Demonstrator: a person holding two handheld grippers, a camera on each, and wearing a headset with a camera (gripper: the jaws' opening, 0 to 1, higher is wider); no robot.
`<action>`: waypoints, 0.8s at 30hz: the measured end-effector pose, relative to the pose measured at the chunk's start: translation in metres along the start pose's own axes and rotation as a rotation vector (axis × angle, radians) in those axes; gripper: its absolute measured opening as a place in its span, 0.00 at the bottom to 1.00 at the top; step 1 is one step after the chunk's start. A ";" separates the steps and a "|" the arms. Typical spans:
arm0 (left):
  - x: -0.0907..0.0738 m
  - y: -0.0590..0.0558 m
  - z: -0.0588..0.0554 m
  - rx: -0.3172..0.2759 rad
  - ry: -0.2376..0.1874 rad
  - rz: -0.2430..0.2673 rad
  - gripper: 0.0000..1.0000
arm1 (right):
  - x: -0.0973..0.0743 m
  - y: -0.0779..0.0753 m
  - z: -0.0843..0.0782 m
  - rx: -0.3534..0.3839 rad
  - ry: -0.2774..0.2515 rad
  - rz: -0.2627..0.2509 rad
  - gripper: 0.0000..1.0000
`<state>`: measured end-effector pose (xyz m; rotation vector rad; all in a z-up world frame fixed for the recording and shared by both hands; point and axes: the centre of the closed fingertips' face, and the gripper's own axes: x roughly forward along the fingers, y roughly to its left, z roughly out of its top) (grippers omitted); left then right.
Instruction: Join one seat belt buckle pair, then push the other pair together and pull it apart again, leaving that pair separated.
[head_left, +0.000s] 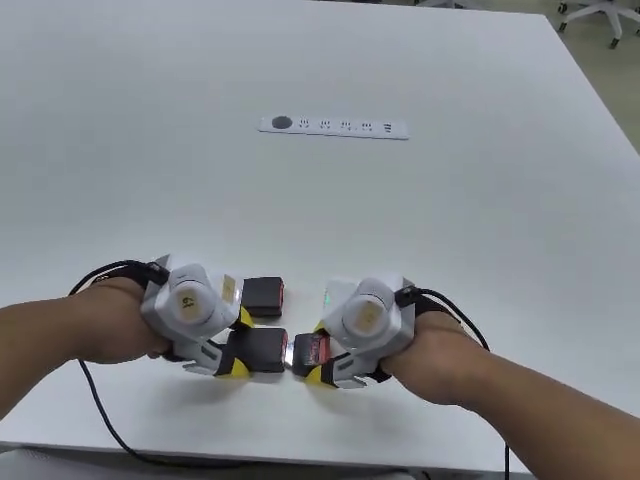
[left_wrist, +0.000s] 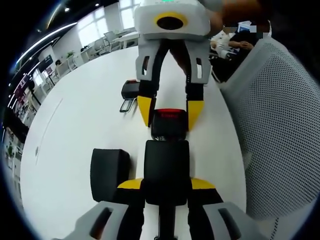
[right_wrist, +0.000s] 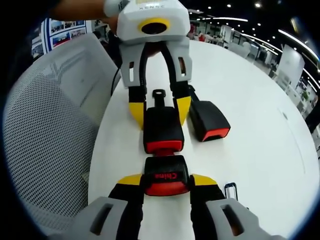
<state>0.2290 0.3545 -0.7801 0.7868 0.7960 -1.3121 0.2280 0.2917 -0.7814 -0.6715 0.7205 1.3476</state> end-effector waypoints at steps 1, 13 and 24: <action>0.000 0.000 0.000 0.005 -0.003 0.000 0.33 | 0.000 0.001 0.000 0.004 -0.001 -0.002 0.33; 0.002 0.001 0.003 -0.015 -0.019 -0.048 0.34 | 0.002 -0.001 0.003 0.030 -0.020 0.011 0.35; -0.011 0.001 0.010 -0.070 -0.027 -0.010 0.38 | -0.004 -0.001 0.012 0.010 -0.019 0.003 0.36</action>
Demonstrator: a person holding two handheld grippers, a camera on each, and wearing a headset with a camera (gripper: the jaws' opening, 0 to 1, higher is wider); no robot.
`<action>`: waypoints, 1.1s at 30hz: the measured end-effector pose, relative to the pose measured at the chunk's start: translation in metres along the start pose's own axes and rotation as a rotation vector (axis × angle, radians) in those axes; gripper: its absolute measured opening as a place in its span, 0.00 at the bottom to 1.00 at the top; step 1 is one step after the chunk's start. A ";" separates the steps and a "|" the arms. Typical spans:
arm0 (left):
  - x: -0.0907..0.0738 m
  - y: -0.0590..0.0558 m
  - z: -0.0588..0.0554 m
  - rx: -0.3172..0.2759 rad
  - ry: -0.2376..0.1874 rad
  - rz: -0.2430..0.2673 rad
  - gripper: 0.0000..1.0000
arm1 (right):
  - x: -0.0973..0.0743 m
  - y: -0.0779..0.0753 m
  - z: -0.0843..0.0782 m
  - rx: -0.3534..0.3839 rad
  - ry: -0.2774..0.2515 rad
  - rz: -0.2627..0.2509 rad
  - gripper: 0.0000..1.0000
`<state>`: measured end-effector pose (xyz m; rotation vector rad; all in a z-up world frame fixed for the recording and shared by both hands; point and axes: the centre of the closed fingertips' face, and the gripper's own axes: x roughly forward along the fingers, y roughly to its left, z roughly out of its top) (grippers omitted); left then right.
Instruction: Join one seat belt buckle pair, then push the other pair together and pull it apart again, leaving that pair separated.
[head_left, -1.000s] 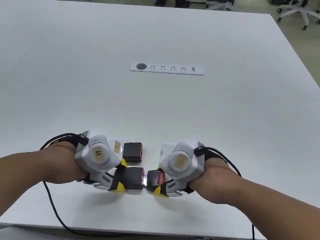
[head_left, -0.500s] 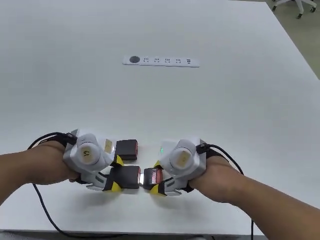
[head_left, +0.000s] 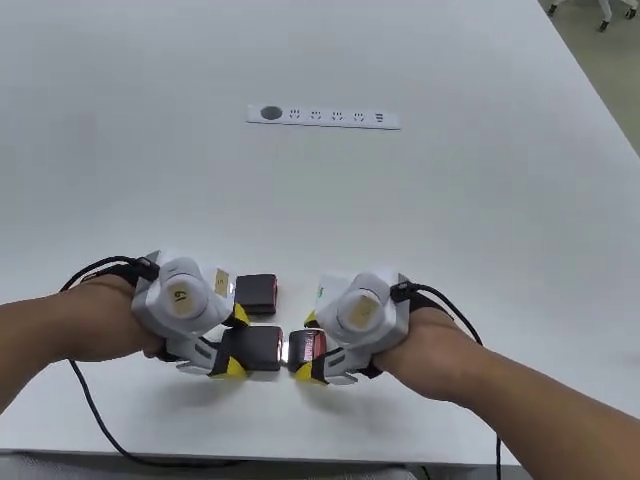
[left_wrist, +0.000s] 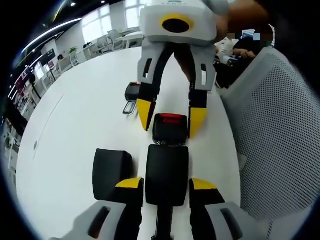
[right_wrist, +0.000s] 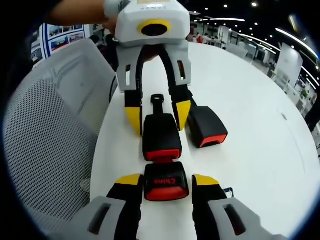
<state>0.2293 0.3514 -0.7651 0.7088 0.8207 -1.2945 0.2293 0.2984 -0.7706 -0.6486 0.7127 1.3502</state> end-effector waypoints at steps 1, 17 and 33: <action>-0.004 0.000 0.002 -0.007 -0.005 0.001 0.38 | -0.002 0.000 0.001 0.002 0.000 0.001 0.36; -0.028 0.031 0.026 -0.018 -0.070 0.093 0.39 | -0.035 -0.037 -0.006 0.031 -0.022 -0.086 0.34; -0.012 0.073 0.019 0.012 -0.011 0.096 0.39 | -0.056 -0.081 -0.052 0.015 0.052 -0.112 0.34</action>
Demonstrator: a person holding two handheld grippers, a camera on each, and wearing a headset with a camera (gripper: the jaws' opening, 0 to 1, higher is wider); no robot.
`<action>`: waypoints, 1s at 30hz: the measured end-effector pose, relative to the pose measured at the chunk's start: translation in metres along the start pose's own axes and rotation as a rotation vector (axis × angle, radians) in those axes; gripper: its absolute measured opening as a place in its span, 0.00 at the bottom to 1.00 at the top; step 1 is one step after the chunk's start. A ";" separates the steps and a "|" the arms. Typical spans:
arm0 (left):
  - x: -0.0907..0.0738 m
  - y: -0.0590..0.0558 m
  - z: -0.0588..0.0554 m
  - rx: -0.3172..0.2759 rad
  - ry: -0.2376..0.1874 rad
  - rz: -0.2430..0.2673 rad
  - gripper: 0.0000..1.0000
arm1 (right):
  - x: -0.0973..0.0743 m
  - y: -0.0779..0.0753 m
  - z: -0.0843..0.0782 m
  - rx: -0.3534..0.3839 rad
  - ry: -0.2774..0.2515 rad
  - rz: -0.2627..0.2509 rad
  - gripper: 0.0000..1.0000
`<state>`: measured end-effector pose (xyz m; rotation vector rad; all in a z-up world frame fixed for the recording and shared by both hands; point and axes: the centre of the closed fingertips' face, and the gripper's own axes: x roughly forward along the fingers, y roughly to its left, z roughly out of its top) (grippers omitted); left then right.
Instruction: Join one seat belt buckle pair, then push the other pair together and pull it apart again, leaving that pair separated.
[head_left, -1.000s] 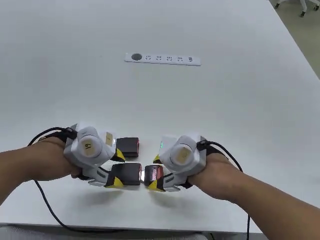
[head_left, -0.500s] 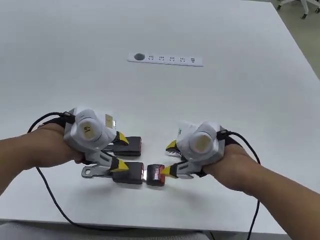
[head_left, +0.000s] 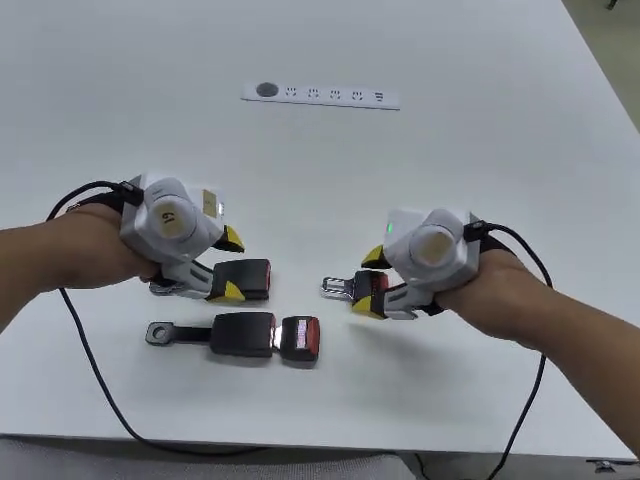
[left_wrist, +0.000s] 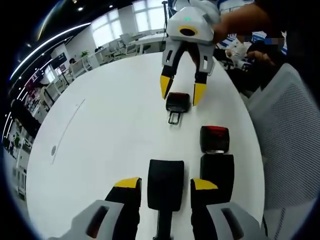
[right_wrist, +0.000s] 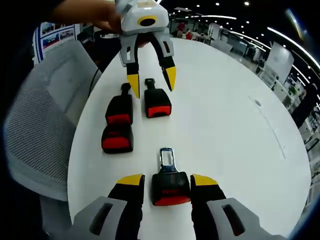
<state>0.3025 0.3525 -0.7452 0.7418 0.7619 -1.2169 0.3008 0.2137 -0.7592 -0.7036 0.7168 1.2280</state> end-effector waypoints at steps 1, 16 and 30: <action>0.002 0.001 -0.001 0.001 0.003 -0.005 0.39 | 0.000 -0.001 -0.002 -0.003 0.007 0.002 0.34; 0.021 0.002 -0.020 0.021 0.055 -0.074 0.34 | 0.013 -0.002 -0.017 -0.005 0.020 0.067 0.33; 0.026 0.000 -0.023 0.026 0.035 -0.098 0.35 | 0.017 -0.003 -0.017 -0.008 0.001 0.114 0.33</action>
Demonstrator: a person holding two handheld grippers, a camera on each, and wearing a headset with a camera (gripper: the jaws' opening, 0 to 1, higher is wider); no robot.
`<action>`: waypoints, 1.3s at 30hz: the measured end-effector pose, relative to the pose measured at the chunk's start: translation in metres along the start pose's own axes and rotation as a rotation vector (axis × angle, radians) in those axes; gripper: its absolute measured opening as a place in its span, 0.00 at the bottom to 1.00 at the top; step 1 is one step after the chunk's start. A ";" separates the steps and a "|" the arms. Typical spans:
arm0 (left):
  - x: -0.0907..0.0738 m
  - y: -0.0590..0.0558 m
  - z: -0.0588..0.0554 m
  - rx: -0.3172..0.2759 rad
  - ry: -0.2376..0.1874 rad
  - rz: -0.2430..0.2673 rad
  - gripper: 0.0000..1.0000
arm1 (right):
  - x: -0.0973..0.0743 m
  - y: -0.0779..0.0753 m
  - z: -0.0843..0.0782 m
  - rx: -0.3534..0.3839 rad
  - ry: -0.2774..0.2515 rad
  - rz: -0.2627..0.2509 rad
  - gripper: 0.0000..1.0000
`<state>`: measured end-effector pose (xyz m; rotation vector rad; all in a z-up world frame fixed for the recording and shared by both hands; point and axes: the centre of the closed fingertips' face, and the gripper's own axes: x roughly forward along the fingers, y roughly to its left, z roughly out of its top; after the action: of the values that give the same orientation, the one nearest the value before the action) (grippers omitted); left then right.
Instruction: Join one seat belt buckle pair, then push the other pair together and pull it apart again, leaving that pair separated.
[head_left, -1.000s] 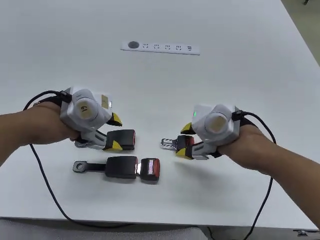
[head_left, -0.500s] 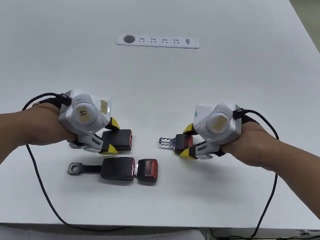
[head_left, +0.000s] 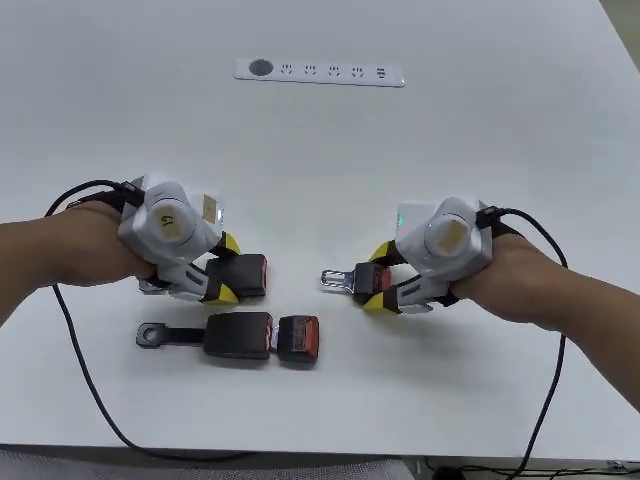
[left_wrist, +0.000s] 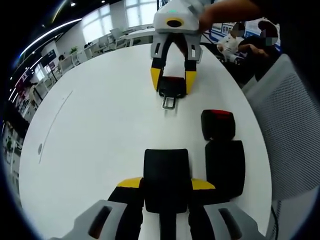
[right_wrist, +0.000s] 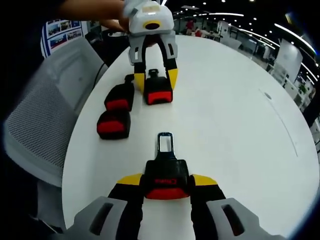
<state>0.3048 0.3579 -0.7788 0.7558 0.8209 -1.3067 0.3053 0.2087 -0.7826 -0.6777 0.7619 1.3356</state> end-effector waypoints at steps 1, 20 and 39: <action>0.000 0.000 0.000 0.002 -0.001 -0.001 0.35 | 0.000 0.000 0.000 0.001 -0.001 0.001 0.33; 0.001 0.000 0.001 0.007 0.009 -0.031 0.34 | 0.010 0.003 0.022 -0.004 0.006 -0.002 0.32; 0.001 -0.001 0.002 0.016 0.013 -0.033 0.35 | 0.040 0.010 0.059 -0.041 -0.011 0.012 0.32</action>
<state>0.3037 0.3554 -0.7791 0.7674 0.8367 -1.3404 0.3039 0.2808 -0.7800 -0.6989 0.7321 1.3685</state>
